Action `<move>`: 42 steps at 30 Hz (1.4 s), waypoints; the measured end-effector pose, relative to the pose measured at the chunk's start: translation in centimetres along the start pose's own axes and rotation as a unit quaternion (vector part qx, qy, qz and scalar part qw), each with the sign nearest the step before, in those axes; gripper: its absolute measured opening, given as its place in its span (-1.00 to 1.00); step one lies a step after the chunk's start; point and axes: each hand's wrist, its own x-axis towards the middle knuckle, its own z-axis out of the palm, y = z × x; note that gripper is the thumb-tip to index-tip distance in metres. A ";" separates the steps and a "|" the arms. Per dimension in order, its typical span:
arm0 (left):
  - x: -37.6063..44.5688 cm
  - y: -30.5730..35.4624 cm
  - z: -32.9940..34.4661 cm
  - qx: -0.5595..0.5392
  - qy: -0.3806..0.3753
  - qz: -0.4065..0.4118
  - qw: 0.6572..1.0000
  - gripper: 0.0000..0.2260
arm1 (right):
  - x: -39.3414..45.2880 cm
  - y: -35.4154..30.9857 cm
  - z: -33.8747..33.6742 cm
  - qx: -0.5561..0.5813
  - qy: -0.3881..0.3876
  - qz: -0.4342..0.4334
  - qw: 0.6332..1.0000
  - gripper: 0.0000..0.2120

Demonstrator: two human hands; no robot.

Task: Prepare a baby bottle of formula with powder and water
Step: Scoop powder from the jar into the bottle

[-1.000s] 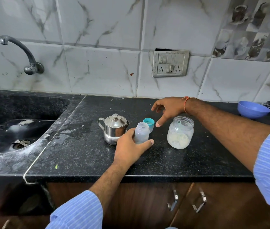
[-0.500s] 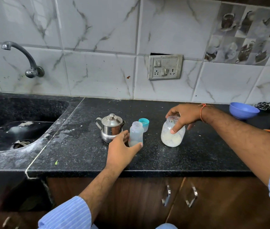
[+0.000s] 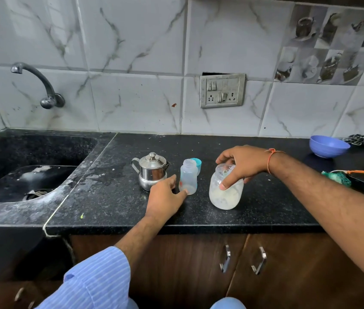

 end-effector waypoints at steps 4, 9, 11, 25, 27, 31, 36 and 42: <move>-1.8 0.1 -1.4 -0.035 0.006 -0.014 0.999 -0.80 | -1.1 -1.8 1.1 0.003 0.006 -0.016 1.000 -0.19; -5.3 -0.9 -2.7 -0.062 0.088 0.092 0.990 -0.58 | -2.2 -4.7 2.7 -0.033 0.034 -0.039 0.998 -0.19; -5.8 -1.1 -3.0 -0.048 0.055 0.126 0.989 -0.43 | -2.2 -5.9 3.4 -0.048 0.052 -0.043 0.997 -0.14; -3.5 -1.2 -4.3 -0.051 -0.033 0.145 0.988 -0.12 | -0.7 -10.7 4.2 -0.015 0.088 -0.108 0.990 -0.43; -2.9 -1.5 -5.1 -0.042 -0.032 0.150 0.987 -0.03 | -0.8 -10.8 3.7 0.013 0.079 -0.138 0.987 -0.63; -2.1 -1.9 -5.7 -0.044 -0.042 0.149 0.987 0.01 | -0.5 -11.2 2.8 -0.006 0.113 -0.200 0.973 -0.88; -2.1 -2.4 -5.5 -0.049 -0.037 0.162 0.985 0.00 | 0.3 -11.6 2.9 -0.165 0.094 -0.216 0.958 -0.87; -2.0 -2.8 -5.4 -0.049 -0.034 0.177 0.982 -0.04 | 0.7 -12.7 3.6 -0.333 0.117 -0.244 0.903 -0.70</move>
